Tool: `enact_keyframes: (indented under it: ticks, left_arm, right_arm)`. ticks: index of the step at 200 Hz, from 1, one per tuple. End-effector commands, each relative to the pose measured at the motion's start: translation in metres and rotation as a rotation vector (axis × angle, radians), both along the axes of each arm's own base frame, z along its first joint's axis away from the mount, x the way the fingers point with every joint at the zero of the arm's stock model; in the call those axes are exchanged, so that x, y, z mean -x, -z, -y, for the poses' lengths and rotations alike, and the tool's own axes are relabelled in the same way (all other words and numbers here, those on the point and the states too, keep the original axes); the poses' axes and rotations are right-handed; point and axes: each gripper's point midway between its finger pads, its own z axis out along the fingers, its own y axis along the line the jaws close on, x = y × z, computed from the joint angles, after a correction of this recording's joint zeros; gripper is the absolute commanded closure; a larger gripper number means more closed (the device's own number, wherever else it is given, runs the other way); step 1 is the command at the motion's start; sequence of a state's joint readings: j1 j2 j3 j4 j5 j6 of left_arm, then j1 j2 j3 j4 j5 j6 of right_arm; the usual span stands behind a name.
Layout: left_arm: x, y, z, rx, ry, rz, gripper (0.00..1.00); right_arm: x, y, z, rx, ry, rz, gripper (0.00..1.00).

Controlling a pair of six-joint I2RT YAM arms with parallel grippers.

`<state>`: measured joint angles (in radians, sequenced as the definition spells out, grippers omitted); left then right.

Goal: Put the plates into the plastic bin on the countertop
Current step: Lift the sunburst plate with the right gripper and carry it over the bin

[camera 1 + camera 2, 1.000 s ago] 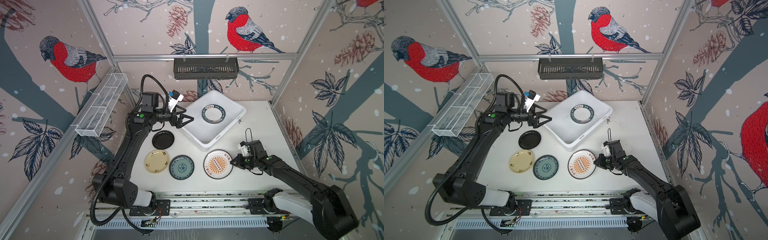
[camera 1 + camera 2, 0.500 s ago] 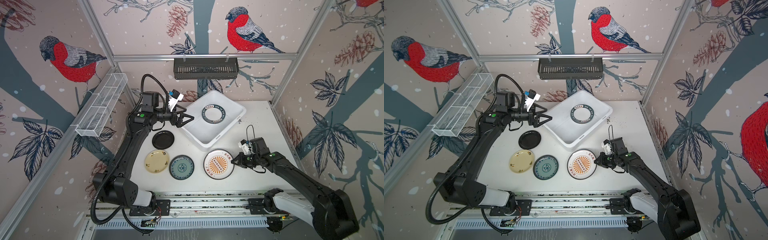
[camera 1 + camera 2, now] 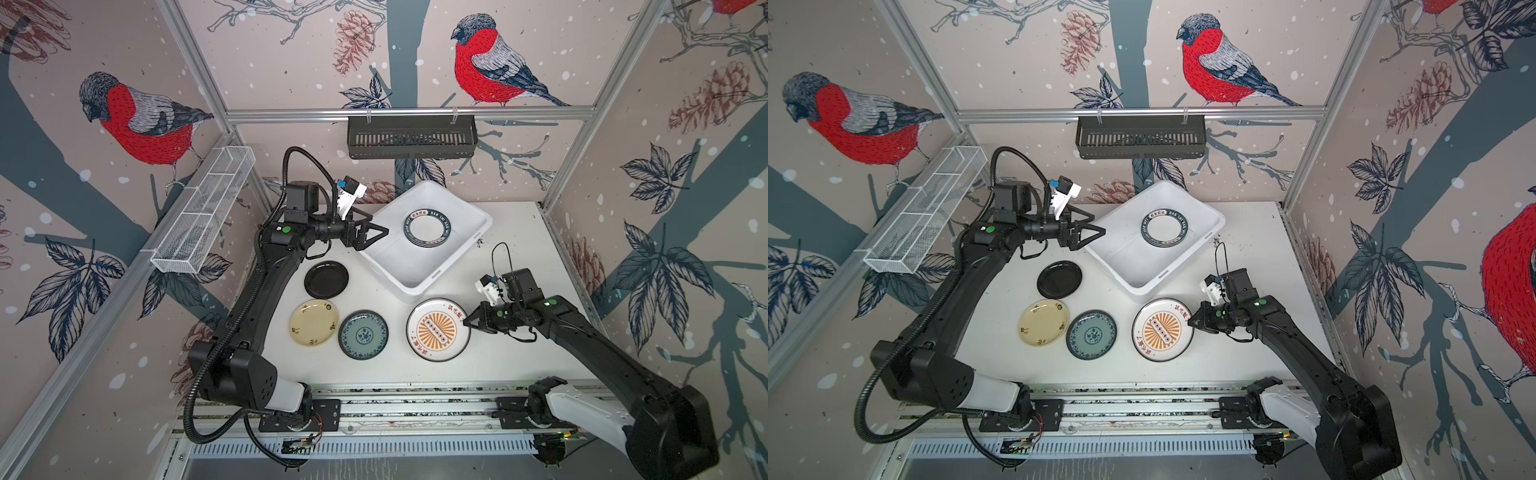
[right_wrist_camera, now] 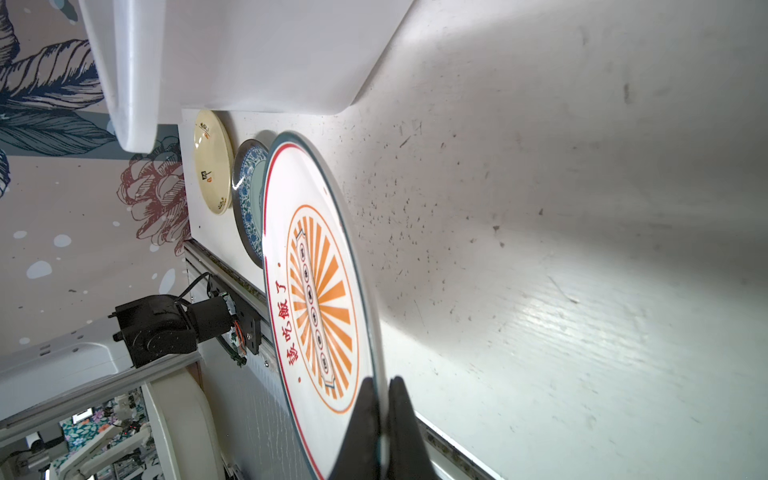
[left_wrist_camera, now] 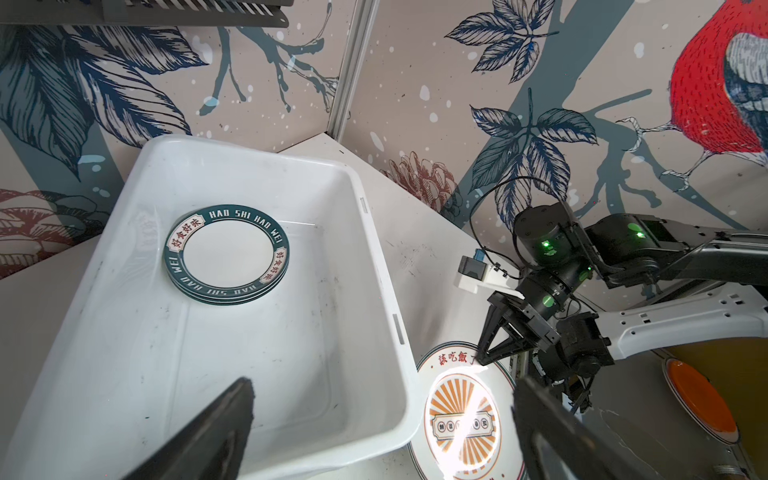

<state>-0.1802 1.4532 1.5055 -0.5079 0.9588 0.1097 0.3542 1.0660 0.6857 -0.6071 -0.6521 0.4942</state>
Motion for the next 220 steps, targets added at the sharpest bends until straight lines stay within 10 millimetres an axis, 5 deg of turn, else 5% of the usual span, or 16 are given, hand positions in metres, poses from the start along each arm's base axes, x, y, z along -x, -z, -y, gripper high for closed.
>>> enact_keyframes:
  ticks: [1, 67, 114, 220]
  left_arm:
    - [-0.008, -0.006, -0.004, -0.02, -0.042, 0.046, 0.04]
    - [-0.009, -0.007, -0.006, -0.033, -0.054, 0.055, 0.04]
    - [-0.008, -0.009, -0.009, -0.041, -0.068, 0.069, 0.04]
    - [-0.006, -0.031, -0.043, -0.127, -0.167, 0.173, 0.04]
  right_arm:
    - [0.007, -0.009, -0.006, -0.02, -0.064, 0.002, 0.99]
    - [0.017, -0.026, -0.02, -0.011, -0.168, 0.025, 0.99]
    - [0.018, -0.056, -0.041, -0.057, -0.237, 0.074, 0.99]
    - [-0.025, -0.123, -0.072, -0.176, -0.262, 0.193, 0.99]
